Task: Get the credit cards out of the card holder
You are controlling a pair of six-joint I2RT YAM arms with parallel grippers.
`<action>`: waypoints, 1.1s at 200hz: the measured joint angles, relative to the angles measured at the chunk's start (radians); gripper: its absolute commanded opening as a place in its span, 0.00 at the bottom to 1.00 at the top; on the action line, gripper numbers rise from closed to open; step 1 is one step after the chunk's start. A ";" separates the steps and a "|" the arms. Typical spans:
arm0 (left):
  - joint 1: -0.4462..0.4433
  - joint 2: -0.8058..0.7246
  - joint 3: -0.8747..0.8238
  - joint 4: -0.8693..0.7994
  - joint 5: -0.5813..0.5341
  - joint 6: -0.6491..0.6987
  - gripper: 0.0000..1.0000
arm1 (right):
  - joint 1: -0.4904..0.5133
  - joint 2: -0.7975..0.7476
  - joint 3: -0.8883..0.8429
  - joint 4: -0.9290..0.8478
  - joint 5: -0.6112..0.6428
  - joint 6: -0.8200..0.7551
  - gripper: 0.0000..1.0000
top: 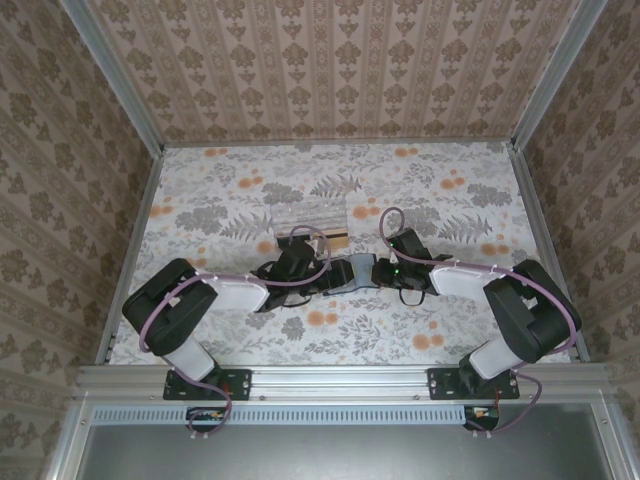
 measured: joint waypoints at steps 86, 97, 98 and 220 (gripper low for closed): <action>-0.008 -0.072 -0.003 0.002 0.018 0.001 0.87 | 0.000 0.011 0.000 0.014 -0.006 0.006 0.22; -0.013 -0.093 -0.003 0.003 0.021 0.001 0.88 | 0.000 0.012 0.000 0.018 -0.008 0.006 0.22; -0.013 -0.096 -0.003 0.003 0.022 0.002 0.88 | 0.000 0.012 0.000 0.018 -0.008 0.006 0.22; -0.014 -0.144 0.001 -0.126 -0.010 0.051 0.87 | 0.000 0.023 0.000 0.039 -0.024 0.006 0.22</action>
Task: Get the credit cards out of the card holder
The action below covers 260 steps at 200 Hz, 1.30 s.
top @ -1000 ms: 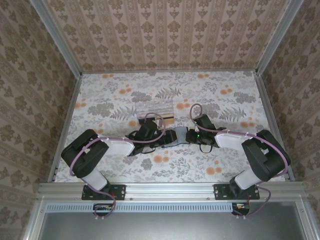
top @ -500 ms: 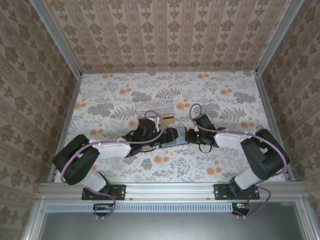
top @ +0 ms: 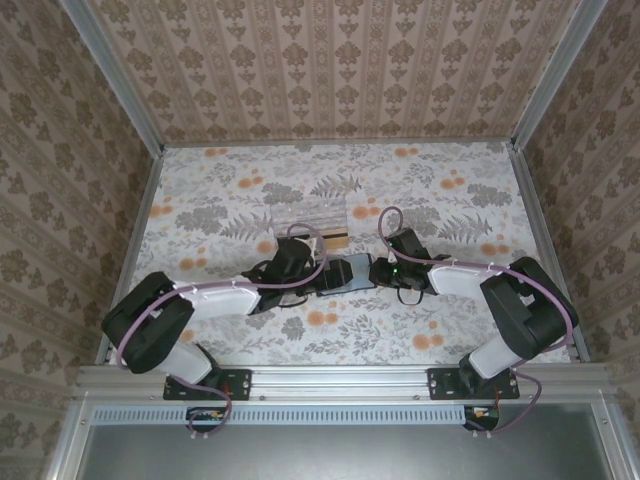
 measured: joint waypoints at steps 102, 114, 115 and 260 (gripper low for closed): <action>0.000 0.013 0.056 -0.118 -0.069 0.037 0.85 | 0.000 0.004 0.000 0.008 -0.006 0.000 0.22; 0.000 0.034 0.056 -0.117 -0.066 0.037 0.85 | 0.000 0.004 0.000 0.008 -0.006 0.000 0.22; 0.000 0.035 0.056 -0.117 -0.066 0.037 0.85 | 0.000 0.004 0.000 0.008 -0.006 0.000 0.22; 0.000 0.100 0.060 -0.116 -0.071 0.036 0.83 | 0.000 0.007 0.000 0.015 -0.013 0.000 0.22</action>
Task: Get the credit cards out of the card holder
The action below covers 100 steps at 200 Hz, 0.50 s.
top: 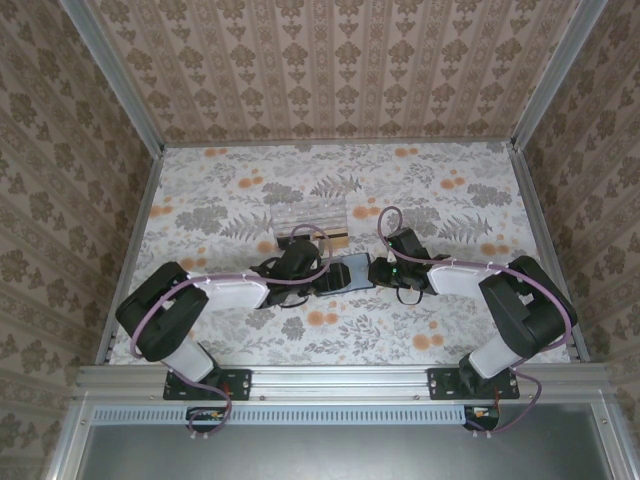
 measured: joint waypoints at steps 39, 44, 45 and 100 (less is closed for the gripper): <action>0.000 0.000 0.000 0.000 0.001 0.000 0.83 | 0.000 0.001 0.000 0.001 0.000 0.000 0.22; 0.000 0.000 0.000 0.002 0.002 0.000 0.83 | 0.000 0.001 0.000 0.001 -0.001 0.000 0.22; 0.000 0.000 0.000 0.003 0.002 0.000 0.83 | 0.000 0.001 0.000 0.001 0.000 0.000 0.22; 0.000 0.000 0.000 0.105 0.062 -0.003 0.85 | 0.000 0.003 0.000 0.005 -0.002 0.000 0.22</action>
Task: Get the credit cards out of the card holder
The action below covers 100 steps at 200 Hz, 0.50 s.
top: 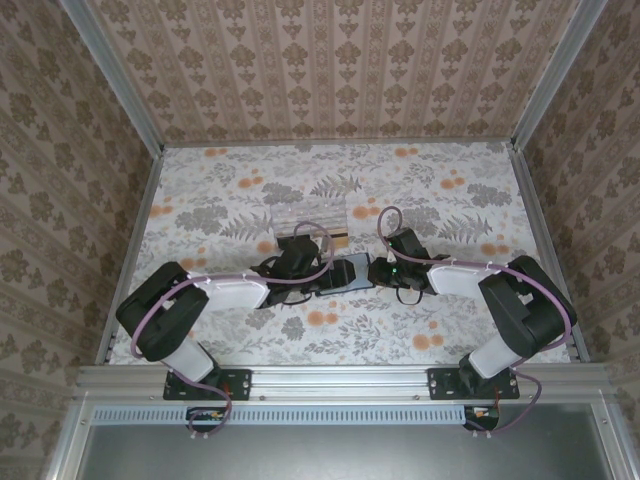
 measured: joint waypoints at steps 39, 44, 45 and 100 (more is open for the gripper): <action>-0.012 0.000 0.000 0.039 0.023 0.000 0.85 | 0.000 0.002 0.000 0.003 -0.005 0.000 0.22; -0.012 0.000 0.000 0.037 0.023 0.000 0.85 | 0.000 0.002 0.000 0.003 -0.006 0.000 0.22; -0.012 0.000 0.000 0.037 0.022 0.000 0.85 | 0.000 0.002 0.000 0.003 -0.006 0.000 0.22; -0.012 -0.026 0.000 -0.095 -0.058 0.001 0.85 | 0.000 0.002 0.000 0.005 -0.007 0.000 0.22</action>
